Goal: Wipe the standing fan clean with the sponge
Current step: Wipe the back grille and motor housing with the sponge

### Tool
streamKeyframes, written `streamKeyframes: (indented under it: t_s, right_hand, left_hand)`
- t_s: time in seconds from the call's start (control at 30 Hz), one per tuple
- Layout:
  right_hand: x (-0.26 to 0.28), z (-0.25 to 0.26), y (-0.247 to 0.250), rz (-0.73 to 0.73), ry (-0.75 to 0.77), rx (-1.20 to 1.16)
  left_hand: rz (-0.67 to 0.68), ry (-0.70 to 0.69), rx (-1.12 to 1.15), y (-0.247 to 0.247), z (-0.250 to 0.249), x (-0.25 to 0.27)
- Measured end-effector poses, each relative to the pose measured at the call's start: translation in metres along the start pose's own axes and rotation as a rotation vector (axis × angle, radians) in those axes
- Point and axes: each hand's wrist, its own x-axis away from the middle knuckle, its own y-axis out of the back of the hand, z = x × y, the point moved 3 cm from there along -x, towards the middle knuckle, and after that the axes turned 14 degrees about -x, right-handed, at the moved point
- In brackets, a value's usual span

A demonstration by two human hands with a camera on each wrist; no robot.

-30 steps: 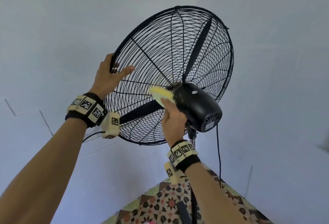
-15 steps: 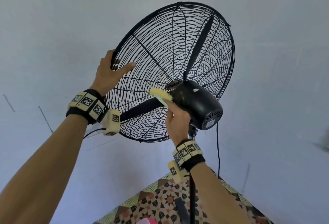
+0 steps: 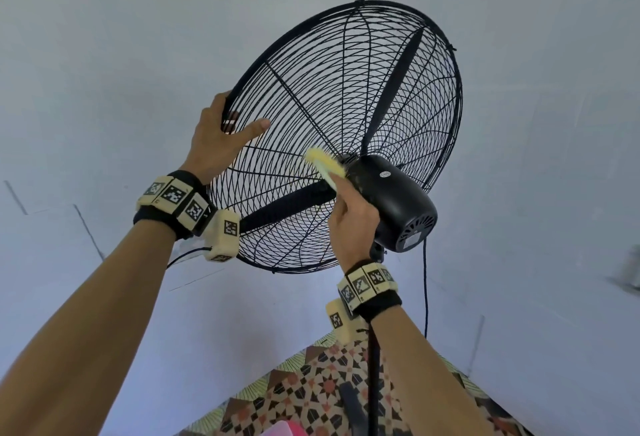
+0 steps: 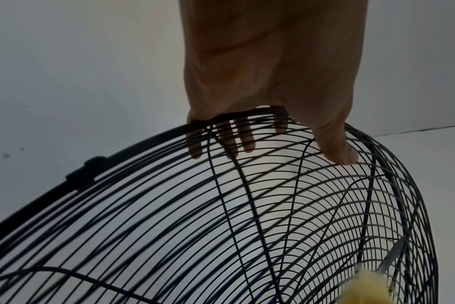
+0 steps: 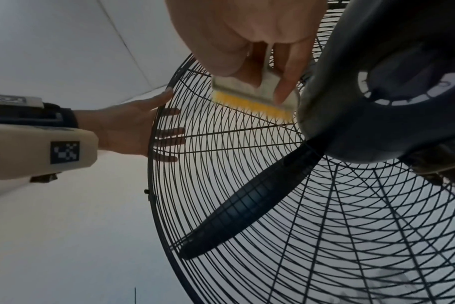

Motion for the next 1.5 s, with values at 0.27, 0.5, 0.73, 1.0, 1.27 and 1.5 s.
streamKeyframes:
  t_s: [0.27,0.5,0.73,1.0,1.27,1.5]
  right_hand:
    - [0.007,-0.008,0.002,0.128,-0.022,0.018]
    - [-0.038,-0.003,0.017,-0.137,-0.283,-0.072]
    - [-0.021,0.002,0.002,0.277,-0.505,0.207]
    - [-0.025,-0.003,-0.004,0.198,-0.515,0.123]
    - [-0.029,-0.016,0.012,-0.011,-0.422,0.077]
    - [-0.015,-0.019,0.002,0.154,-0.391,0.116]
  left_hand:
    - [-0.005,0.037,-0.019,0.003,0.008,0.003]
    - [-0.033,0.003,-0.013,-0.001,-0.002,0.009]
    - [-0.024,0.018,-0.011,0.001,0.002,0.007]
    - [-0.039,0.025,0.007,0.0,0.002,0.009]
    - [-0.043,-0.008,0.005,-0.001,-0.003,0.009]
    - [-0.036,0.058,0.052,0.002,0.014,0.019]
